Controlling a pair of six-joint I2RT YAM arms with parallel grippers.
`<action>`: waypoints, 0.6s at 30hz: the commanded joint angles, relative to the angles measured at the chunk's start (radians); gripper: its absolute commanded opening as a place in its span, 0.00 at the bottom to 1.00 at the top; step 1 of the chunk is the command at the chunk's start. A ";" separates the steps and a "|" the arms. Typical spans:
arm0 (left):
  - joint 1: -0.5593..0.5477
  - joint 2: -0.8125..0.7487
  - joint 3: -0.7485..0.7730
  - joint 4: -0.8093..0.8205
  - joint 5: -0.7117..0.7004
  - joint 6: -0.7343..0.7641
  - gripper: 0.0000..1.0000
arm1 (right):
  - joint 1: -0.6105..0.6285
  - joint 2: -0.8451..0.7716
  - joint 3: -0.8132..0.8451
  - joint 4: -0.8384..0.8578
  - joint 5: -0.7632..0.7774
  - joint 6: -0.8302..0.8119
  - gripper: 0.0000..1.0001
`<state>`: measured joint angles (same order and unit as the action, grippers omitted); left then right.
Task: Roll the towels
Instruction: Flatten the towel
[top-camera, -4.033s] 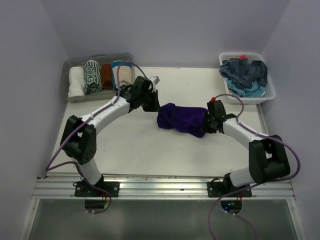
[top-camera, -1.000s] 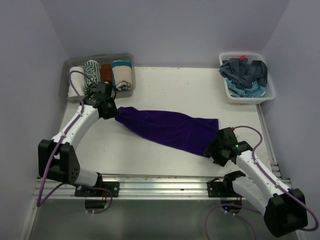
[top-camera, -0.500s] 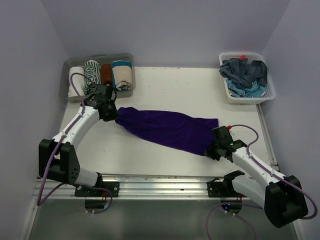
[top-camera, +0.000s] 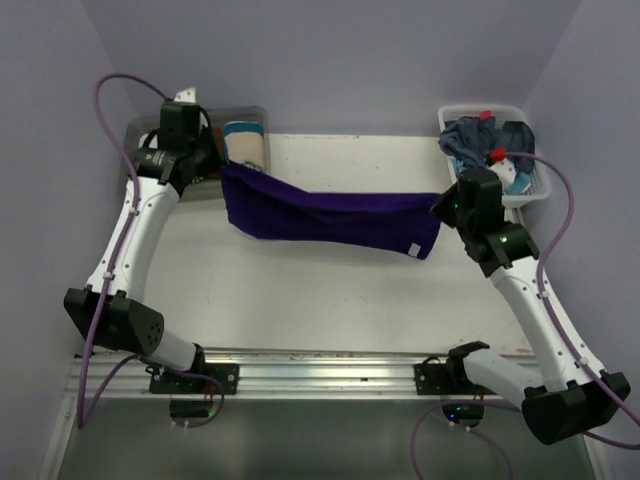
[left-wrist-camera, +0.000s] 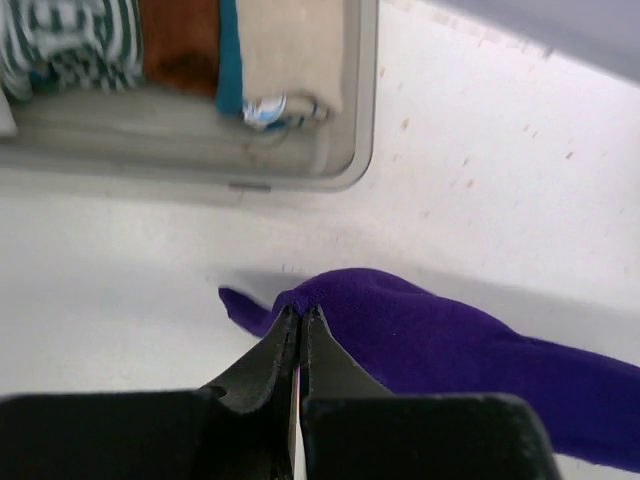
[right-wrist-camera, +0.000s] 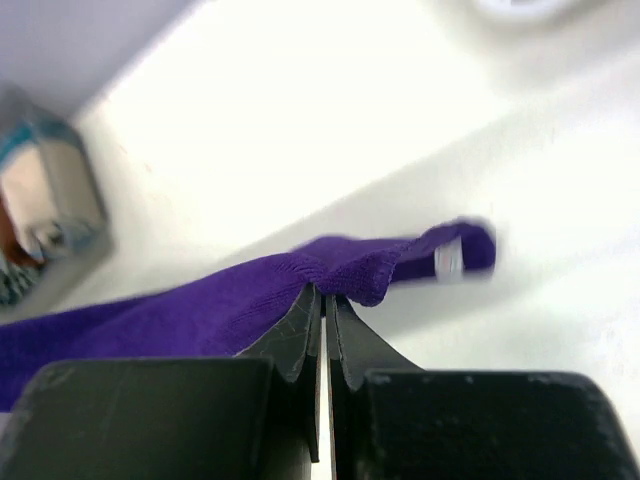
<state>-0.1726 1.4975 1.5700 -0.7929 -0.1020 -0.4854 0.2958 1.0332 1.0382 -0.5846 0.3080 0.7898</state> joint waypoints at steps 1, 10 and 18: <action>0.025 -0.002 0.197 -0.054 -0.027 0.057 0.00 | -0.015 0.021 0.200 0.003 0.120 -0.156 0.00; 0.036 -0.175 0.254 0.009 -0.015 0.085 0.00 | -0.018 -0.039 0.428 -0.027 0.100 -0.264 0.00; 0.036 -0.385 0.226 -0.061 -0.030 0.094 0.00 | -0.017 -0.244 0.450 -0.164 0.060 -0.313 0.00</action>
<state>-0.1459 1.1969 1.8004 -0.8120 -0.1123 -0.4225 0.2813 0.8661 1.4414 -0.6720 0.3729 0.5270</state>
